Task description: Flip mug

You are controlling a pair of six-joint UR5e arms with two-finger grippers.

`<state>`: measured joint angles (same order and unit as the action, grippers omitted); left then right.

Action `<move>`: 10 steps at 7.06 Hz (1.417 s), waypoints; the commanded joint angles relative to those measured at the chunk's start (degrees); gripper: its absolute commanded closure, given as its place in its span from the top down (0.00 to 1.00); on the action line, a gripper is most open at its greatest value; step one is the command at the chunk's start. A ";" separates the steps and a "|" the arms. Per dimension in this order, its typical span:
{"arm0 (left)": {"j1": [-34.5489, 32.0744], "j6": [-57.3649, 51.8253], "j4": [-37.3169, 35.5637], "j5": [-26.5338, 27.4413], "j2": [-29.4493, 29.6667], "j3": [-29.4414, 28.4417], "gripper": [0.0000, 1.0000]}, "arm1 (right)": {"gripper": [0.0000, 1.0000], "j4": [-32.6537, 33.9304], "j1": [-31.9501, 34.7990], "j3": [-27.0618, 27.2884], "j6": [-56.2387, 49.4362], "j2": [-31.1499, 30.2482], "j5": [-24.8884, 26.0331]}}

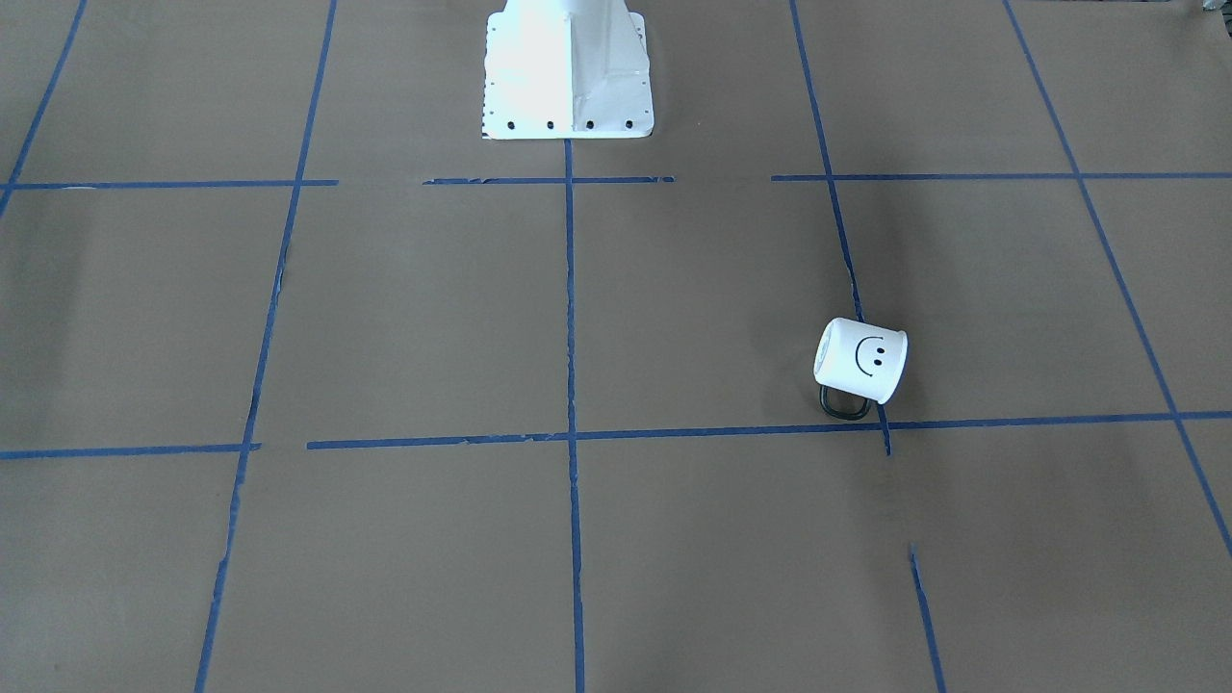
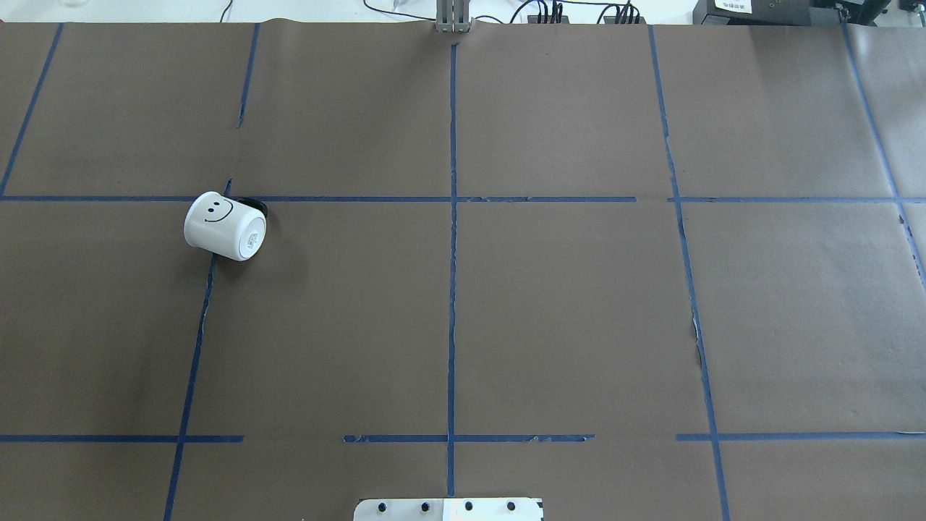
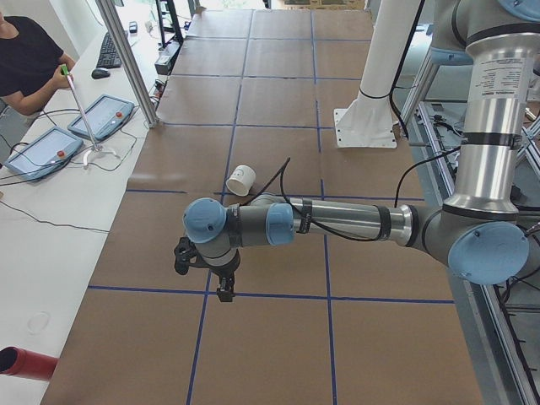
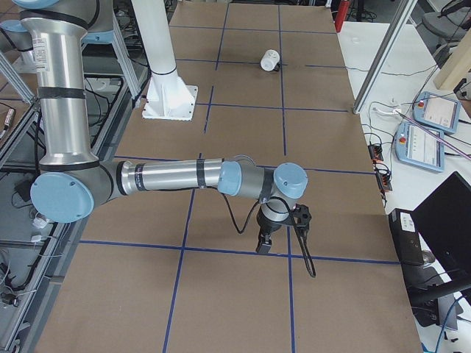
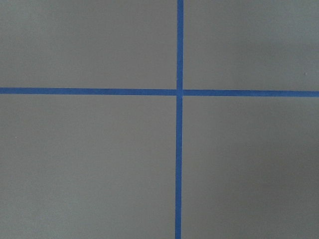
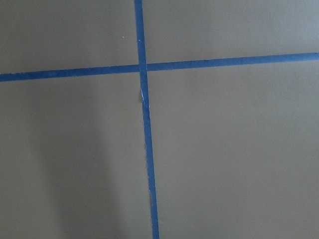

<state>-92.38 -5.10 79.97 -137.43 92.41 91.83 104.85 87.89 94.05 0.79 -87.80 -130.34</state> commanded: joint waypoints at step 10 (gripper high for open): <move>18.75 0.96 11.68 -6.88 14.45 -2.09 1.00 | 1.00 0.00 0.00 0.00 -0.09 0.00 0.00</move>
<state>-80.59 -4.63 88.67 -143.57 105.07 90.80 104.85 87.89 94.04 0.77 -87.80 -130.34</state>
